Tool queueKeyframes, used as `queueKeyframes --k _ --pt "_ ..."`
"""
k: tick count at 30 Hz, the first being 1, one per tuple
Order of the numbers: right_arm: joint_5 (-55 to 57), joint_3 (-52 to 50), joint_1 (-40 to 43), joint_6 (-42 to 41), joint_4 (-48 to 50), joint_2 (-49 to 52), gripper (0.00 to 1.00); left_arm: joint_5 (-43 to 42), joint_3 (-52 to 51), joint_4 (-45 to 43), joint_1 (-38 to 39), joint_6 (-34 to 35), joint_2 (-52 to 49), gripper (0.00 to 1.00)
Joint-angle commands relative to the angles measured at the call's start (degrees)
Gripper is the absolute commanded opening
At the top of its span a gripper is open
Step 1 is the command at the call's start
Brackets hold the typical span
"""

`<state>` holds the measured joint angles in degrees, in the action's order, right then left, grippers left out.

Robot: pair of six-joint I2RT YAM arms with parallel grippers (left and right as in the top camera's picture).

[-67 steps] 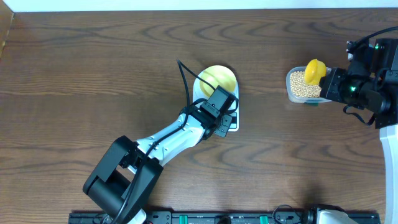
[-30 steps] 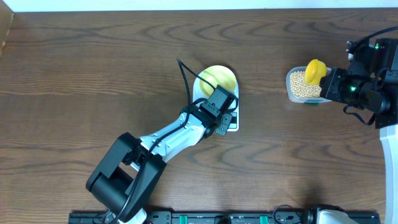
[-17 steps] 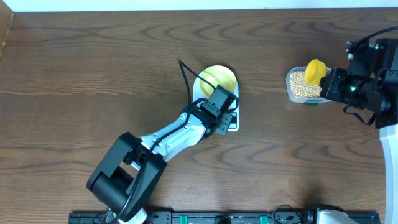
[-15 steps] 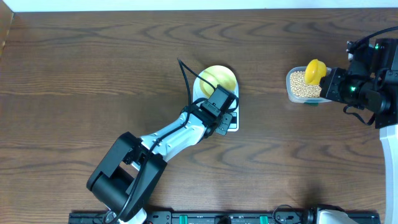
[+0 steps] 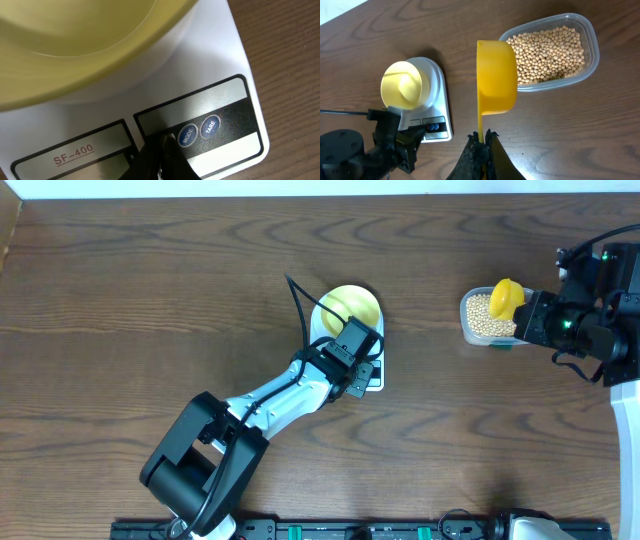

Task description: Scoop item into bowl and weigh 50g on scale

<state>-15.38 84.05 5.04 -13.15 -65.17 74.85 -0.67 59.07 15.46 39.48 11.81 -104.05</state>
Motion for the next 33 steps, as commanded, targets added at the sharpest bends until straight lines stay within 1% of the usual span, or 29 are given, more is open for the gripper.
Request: queueKeyframes --k 1,6,15,19,22,27,33 --pt "0.46 1.29 0.28 0.61 -0.17 -0.57 0.01 1.81 -0.79 1.44 -0.31 0.31 -3.23 0.07" --pt "0.46 1.29 0.28 0.61 -0.22 -0.57 0.01 1.81 -0.79 1.68 -0.85 0.31 -3.45 0.07" --pt "0.46 1.27 0.28 0.96 -0.24 -0.57 0.01 1.73 -0.79 3.69 -4.70 0.24 -3.65 0.07" --pt "0.46 1.29 0.28 1.05 -0.17 -0.57 0.01 -0.61 -0.79 4.42 -4.74 -1.68 -4.22 0.07" --pt "0.46 1.29 0.28 1.05 -0.17 -0.57 0.01 -1.27 -0.79 4.37 -4.66 -1.66 -5.07 0.07" --pt "0.48 1.27 0.28 1.27 -0.20 -0.57 0.01 -1.29 -0.79 4.66 -4.66 -1.64 -7.08 0.07" --pt "0.48 1.29 0.28 1.25 -0.02 -0.57 0.01 -1.01 -0.79 5.75 -4.66 -1.66 -7.28 0.07"
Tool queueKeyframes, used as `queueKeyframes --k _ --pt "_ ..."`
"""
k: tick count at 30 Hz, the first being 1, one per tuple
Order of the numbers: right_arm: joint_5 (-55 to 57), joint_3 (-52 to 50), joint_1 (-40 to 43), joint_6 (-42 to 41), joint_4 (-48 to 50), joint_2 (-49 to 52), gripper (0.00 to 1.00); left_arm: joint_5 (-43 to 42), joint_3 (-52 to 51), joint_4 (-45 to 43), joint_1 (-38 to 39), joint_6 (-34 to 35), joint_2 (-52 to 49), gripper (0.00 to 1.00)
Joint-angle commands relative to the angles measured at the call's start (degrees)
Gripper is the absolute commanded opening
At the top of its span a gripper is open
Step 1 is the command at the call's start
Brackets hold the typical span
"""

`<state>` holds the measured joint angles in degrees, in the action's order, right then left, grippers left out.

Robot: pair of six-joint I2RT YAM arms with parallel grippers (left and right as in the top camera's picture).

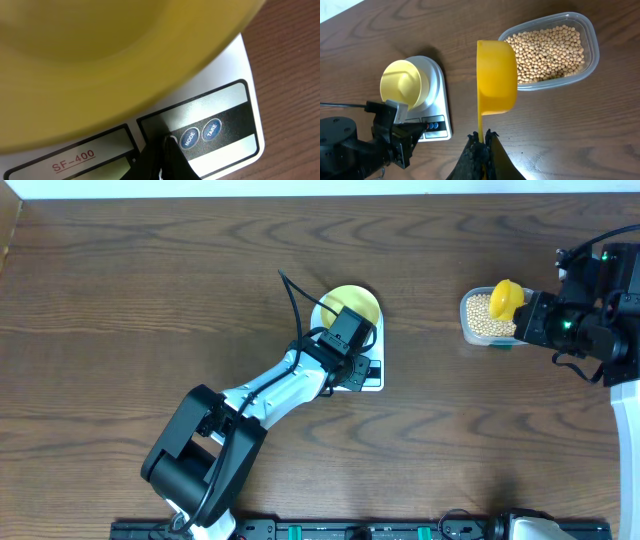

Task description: Scoop item into bowl and weigh 50g on scale

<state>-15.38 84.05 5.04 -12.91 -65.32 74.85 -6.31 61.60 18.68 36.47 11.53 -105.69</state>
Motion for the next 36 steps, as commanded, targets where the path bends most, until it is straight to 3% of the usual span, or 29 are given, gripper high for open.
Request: queueKeyframes --k 1,6,29,36 --pt "0.48 1.29 0.28 1.01 0.15 -0.57 0.01 5.42 -3.32 2.84 -1.62 -1.36 -5.64 0.07" --pt "0.48 1.29 0.28 1.01 0.15 -0.57 0.01 10.10 -3.32 4.87 -1.64 -1.40 -5.64 0.07" --pt "0.46 1.27 0.28 1.01 0.04 -0.57 0.01 11.96 -4.79 4.72 -1.64 -1.38 -5.57 0.07" --pt "0.46 1.29 0.28 1.01 -0.07 -0.57 0.01 10.49 -2.51 6.14 -1.64 -1.36 2.75 0.07"
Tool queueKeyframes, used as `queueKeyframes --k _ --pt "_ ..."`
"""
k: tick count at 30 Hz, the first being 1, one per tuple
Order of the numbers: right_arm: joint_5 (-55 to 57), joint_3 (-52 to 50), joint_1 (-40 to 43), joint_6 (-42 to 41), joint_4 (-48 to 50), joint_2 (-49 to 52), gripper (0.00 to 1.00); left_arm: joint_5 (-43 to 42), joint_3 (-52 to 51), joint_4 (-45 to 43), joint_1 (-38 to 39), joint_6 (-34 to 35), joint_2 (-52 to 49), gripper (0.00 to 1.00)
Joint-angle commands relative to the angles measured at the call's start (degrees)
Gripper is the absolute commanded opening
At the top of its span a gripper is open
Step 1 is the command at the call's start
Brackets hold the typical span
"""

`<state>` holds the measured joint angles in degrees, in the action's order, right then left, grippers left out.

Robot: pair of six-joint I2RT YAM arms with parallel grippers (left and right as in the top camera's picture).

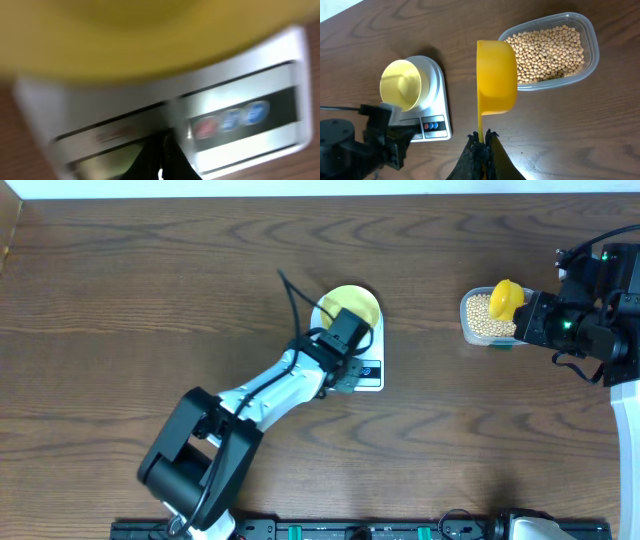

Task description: Scoop item into bowl and weigh 50g on scale

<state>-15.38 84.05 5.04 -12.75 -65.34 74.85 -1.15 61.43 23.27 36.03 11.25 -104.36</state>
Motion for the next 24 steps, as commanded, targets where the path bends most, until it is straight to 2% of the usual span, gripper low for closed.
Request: queueKeyframes --k 1,6,13,17,23,24 --pt "0.46 1.27 0.28 0.85 -0.04 -0.57 0.01 4.46 -2.27 1.53 -1.20 -1.05 3.45 0.07" --pt "0.46 1.27 0.28 0.83 0.02 -0.57 0.01 0.33 -2.27 1.60 -1.20 -1.07 12.57 0.07" --pt "0.46 1.27 0.28 0.85 -0.09 -0.57 0.01 -9.73 -2.27 1.79 -1.20 -0.76 25.44 0.07" --pt "0.44 1.27 0.28 0.85 -0.44 -0.57 0.01 -9.77 -2.27 3.96 -1.66 -0.46 31.89 0.11" --pt "-0.90 1.27 0.26 1.36 -1.49 -0.57 0.01 -9.79 -2.27 12.46 -4.85 -0.44 39.69 0.12" --pt "-1.29 1.27 0.26 1.99 -1.68 -0.57 0.01 -9.77 -2.27 13.97 -5.49 -0.46 40.72 0.16"
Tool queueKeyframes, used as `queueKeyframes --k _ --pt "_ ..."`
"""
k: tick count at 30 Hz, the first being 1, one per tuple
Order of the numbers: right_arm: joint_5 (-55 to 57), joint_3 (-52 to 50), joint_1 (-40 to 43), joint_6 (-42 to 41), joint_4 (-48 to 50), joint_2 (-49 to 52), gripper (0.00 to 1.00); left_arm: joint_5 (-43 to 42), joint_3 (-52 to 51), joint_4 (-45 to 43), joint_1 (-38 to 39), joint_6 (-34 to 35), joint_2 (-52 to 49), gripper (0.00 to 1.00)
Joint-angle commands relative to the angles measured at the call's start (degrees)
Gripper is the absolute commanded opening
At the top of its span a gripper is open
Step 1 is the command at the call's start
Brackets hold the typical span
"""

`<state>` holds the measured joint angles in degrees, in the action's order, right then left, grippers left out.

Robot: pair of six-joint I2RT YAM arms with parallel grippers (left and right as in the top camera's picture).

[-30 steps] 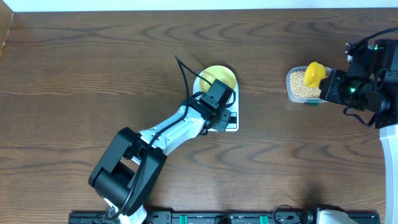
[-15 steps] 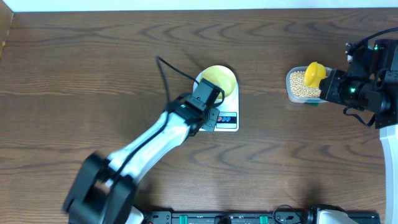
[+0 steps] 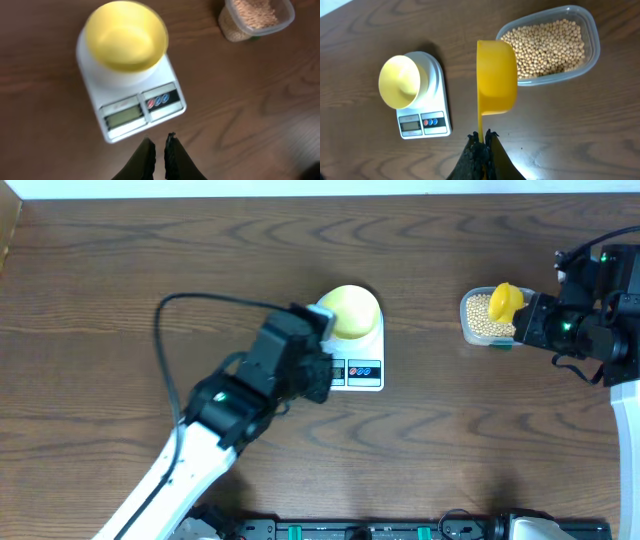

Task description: Scoop item into bowl and weigh 50g on scale

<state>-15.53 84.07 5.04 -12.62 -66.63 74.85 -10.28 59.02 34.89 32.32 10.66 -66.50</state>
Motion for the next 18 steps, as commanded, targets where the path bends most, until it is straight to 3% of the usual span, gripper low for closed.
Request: queueKeyframes --k 1,3,9,13,18 --pt "-1.14 1.25 0.26 2.19 -0.44 -0.57 0.01 -0.63 0.13 3.52 -2.23 0.13 3.56 0.17" --pt "-1.14 1.25 0.26 2.23 -0.42 -0.57 0.01 -0.66 0.13 5.60 -2.95 0.13 4.70 0.34" --pt "-1.53 1.25 0.17 2.21 -0.46 -0.57 0.01 -0.68 0.13 8.26 -3.15 0.15 5.03 0.47" --pt "-1.31 1.25 0.17 2.21 0.87 -0.57 0.01 -0.66 0.13 8.35 -3.15 0.15 5.03 0.69" --pt "-1.53 1.25 0.17 0.55 2.60 -0.57 0.01 -0.63 0.13 8.41 -3.15 0.13 5.03 0.74"
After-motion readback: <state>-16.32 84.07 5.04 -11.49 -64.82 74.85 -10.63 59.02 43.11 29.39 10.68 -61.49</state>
